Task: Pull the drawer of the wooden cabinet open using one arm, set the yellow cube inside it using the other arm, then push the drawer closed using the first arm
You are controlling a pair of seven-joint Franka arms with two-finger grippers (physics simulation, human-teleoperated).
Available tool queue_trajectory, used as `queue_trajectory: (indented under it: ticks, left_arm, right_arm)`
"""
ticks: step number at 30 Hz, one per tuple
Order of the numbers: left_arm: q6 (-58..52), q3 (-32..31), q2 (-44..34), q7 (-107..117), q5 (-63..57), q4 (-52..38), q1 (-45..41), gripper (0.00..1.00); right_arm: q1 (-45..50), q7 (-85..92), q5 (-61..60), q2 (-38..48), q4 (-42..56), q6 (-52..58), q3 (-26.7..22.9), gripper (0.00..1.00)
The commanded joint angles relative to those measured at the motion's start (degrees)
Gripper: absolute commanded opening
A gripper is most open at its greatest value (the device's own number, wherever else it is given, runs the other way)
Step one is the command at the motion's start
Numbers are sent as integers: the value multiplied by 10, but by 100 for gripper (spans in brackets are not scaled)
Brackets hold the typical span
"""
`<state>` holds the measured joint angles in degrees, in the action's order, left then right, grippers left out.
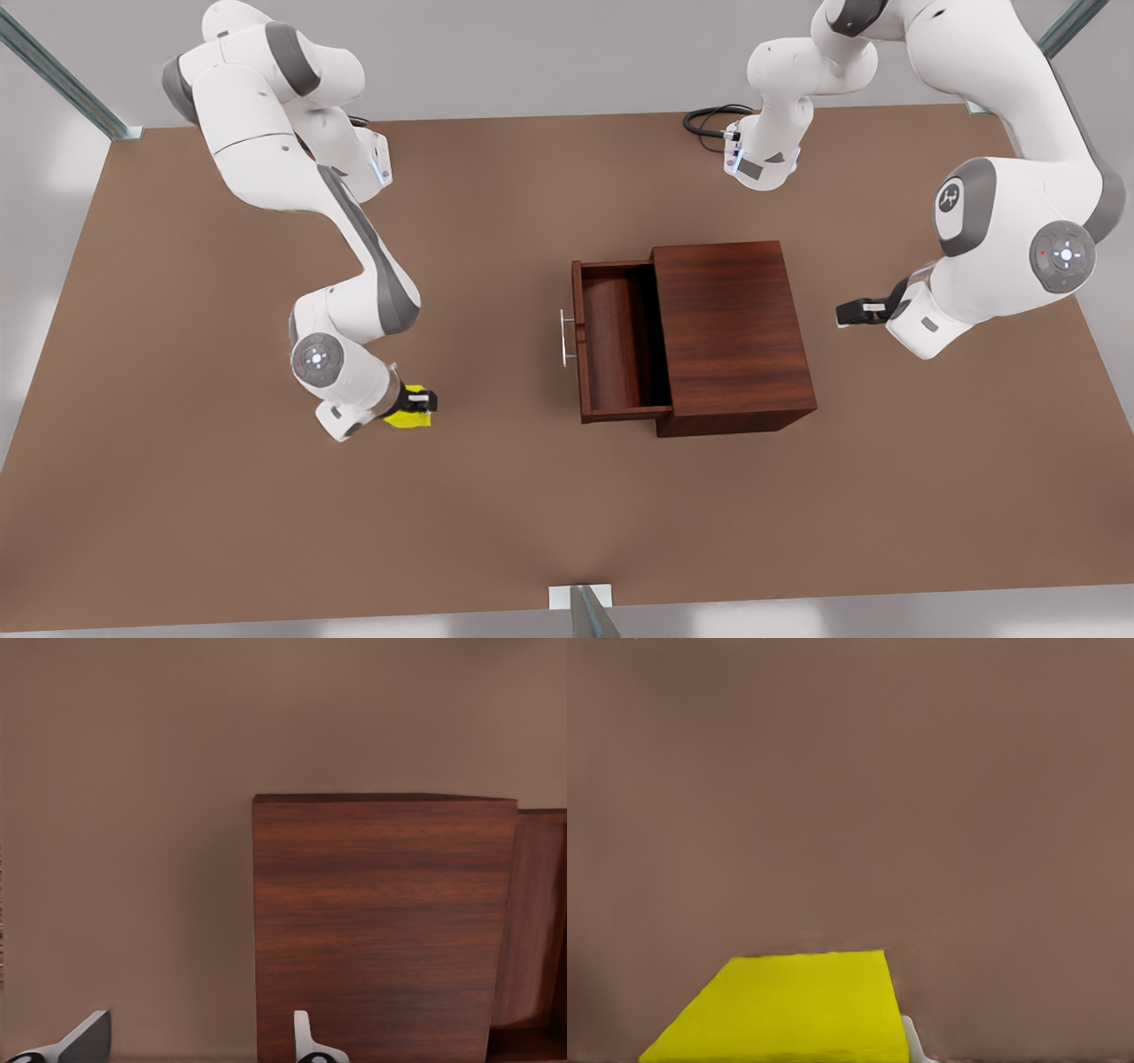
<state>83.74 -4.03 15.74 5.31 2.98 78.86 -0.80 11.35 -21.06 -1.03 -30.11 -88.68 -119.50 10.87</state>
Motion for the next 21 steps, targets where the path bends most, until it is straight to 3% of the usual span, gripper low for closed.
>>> queue_trajectory:
  ticks: [1,5,10,21]
  left_arm:
    - [0,0,0,5,-3,0,0,100]
    - [0,0,0,5,-3,0,0,100]
    - [-1,0,0,5,-2,0,0,100]
    - [-2,1,-1,17,-14,5,-8,100]
  right_arm:
    - [37,-340,2,1,31,102,6,66]
    - [135,-501,5,-13,120,172,6,67]
    - [253,-628,6,-95,251,196,4,67]
    - [305,-673,7,-159,323,188,0,67]
